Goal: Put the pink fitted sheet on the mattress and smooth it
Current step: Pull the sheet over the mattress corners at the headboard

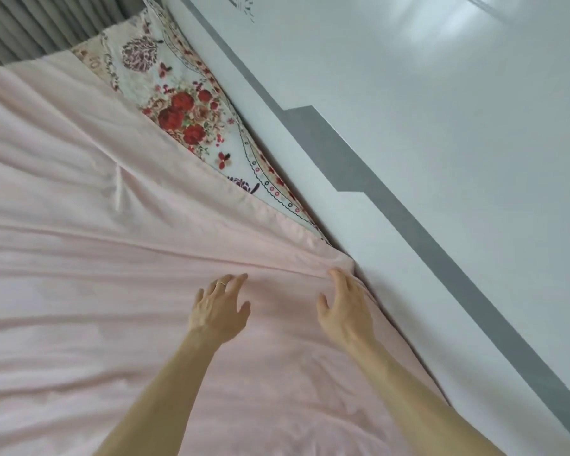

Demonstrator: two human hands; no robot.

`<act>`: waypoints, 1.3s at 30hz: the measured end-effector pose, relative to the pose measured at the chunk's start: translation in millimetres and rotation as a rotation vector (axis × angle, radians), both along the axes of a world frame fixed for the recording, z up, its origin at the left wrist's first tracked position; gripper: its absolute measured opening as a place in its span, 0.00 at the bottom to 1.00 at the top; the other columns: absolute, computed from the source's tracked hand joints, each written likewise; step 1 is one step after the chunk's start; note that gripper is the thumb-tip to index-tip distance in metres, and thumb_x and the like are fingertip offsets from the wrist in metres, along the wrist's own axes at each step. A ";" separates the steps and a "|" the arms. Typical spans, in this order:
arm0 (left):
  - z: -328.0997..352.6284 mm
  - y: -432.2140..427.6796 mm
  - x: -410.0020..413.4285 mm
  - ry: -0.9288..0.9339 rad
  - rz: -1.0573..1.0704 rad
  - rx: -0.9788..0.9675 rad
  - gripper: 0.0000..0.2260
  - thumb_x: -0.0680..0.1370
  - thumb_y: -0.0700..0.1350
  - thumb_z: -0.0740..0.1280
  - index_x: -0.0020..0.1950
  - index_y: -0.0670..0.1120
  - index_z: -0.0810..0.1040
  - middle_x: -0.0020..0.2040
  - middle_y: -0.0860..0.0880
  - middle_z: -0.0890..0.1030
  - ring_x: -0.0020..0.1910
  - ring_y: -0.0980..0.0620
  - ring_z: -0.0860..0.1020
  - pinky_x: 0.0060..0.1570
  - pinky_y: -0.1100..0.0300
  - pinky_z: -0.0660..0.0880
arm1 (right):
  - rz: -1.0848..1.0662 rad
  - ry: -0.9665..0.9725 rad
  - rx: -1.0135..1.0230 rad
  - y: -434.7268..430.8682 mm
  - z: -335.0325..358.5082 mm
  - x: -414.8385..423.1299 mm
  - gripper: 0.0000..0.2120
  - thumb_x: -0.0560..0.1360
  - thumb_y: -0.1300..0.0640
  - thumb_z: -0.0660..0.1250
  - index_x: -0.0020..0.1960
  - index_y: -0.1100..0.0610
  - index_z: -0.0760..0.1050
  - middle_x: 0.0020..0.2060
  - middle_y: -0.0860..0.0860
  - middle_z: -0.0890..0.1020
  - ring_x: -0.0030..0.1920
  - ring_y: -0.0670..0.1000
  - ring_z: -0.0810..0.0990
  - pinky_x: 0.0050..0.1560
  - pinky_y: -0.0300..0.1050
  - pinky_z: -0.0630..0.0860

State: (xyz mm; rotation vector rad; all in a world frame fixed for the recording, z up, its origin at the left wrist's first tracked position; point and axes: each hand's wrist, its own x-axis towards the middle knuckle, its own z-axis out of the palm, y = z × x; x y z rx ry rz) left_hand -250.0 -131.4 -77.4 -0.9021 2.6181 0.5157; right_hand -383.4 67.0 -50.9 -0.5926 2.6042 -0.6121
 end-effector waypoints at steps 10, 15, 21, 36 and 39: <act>-15.0 -93.0 -68.3 0.094 0.046 -0.101 0.29 0.79 0.50 0.62 0.78 0.58 0.54 0.78 0.51 0.55 0.68 0.46 0.70 0.57 0.49 0.72 | 0.311 -0.069 0.303 -129.4 -7.7 -80.1 0.55 0.71 0.38 0.72 0.80 0.53 0.38 0.75 0.61 0.51 0.63 0.60 0.76 0.49 0.50 0.74; -30.5 -134.5 -100.6 0.033 -0.110 -0.257 0.46 0.74 0.38 0.68 0.78 0.62 0.40 0.80 0.52 0.40 0.53 0.46 0.78 0.35 0.55 0.76 | 0.363 0.112 0.257 -134.3 -37.4 -76.7 0.47 0.67 0.46 0.77 0.75 0.57 0.53 0.68 0.61 0.56 0.43 0.59 0.82 0.36 0.47 0.71; -21.9 -166.9 -155.8 -0.285 -0.375 -0.279 0.49 0.71 0.52 0.75 0.78 0.59 0.41 0.76 0.54 0.61 0.56 0.46 0.80 0.48 0.52 0.77 | 0.354 -0.044 0.356 -126.7 -38.5 -72.2 0.32 0.75 0.46 0.68 0.73 0.54 0.57 0.62 0.53 0.73 0.55 0.58 0.80 0.51 0.53 0.75; 18.0 -188.8 -184.2 -0.441 -0.167 -0.575 0.14 0.79 0.43 0.58 0.64 0.47 0.75 0.59 0.44 0.76 0.51 0.43 0.80 0.40 0.55 0.69 | -0.128 0.043 -0.068 -113.3 -42.9 -95.3 0.14 0.67 0.58 0.77 0.46 0.60 0.74 0.44 0.56 0.78 0.38 0.63 0.80 0.31 0.47 0.65; 34.9 -184.7 -221.7 -0.282 0.024 -0.483 0.15 0.80 0.42 0.57 0.66 0.47 0.69 0.60 0.38 0.72 0.54 0.37 0.77 0.42 0.51 0.67 | -0.224 0.040 -0.101 -115.2 -40.9 -100.1 0.07 0.70 0.63 0.68 0.44 0.58 0.70 0.40 0.56 0.77 0.39 0.63 0.79 0.33 0.47 0.63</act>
